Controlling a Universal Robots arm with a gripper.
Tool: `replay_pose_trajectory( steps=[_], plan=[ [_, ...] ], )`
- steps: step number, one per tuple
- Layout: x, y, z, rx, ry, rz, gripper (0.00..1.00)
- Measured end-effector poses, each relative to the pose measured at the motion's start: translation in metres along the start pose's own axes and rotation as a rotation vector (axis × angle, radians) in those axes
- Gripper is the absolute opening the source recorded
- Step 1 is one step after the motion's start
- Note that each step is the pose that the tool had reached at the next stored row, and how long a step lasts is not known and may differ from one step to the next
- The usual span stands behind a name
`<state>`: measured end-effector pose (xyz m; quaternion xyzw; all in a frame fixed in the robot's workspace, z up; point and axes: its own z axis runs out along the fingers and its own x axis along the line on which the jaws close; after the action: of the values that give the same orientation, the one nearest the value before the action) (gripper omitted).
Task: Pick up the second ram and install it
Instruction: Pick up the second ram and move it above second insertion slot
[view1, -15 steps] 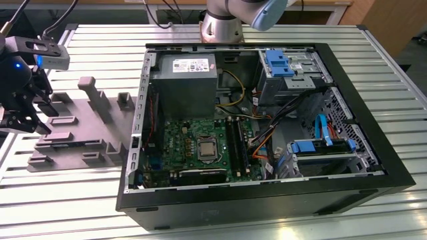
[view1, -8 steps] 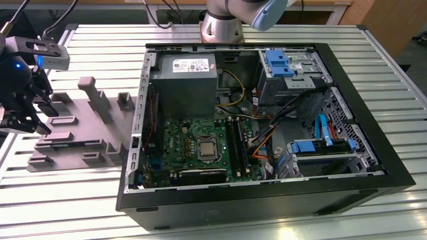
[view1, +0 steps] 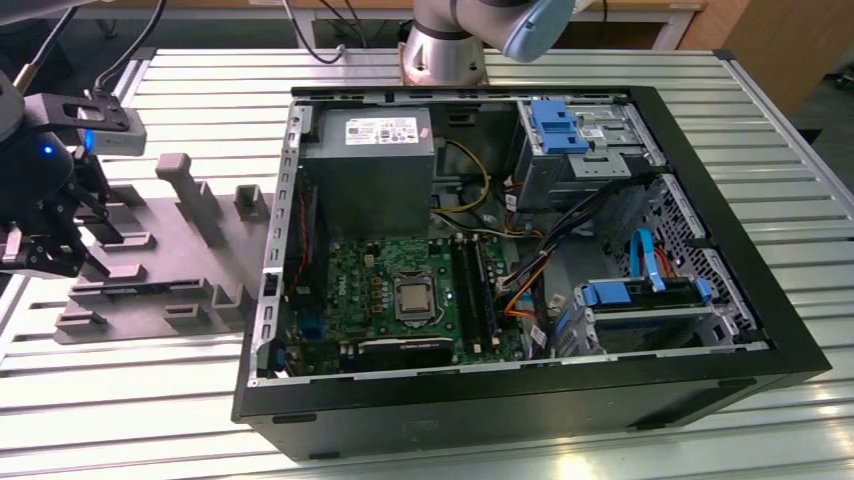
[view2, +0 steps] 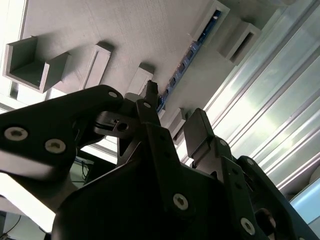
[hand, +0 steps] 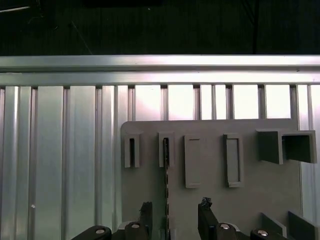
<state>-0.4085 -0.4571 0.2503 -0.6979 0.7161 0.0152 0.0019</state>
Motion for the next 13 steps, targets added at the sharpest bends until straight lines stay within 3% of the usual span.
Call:
replay_pose_trajectory(
  steps=[9,13],
  plan=[
    [0.0000,0.0009,0.0013,0.0002,-0.0002,0.000,0.49],
    [0.0002,0.0014,0.0053,0.0002,-0.0001,0.000,0.49]
  ],
)
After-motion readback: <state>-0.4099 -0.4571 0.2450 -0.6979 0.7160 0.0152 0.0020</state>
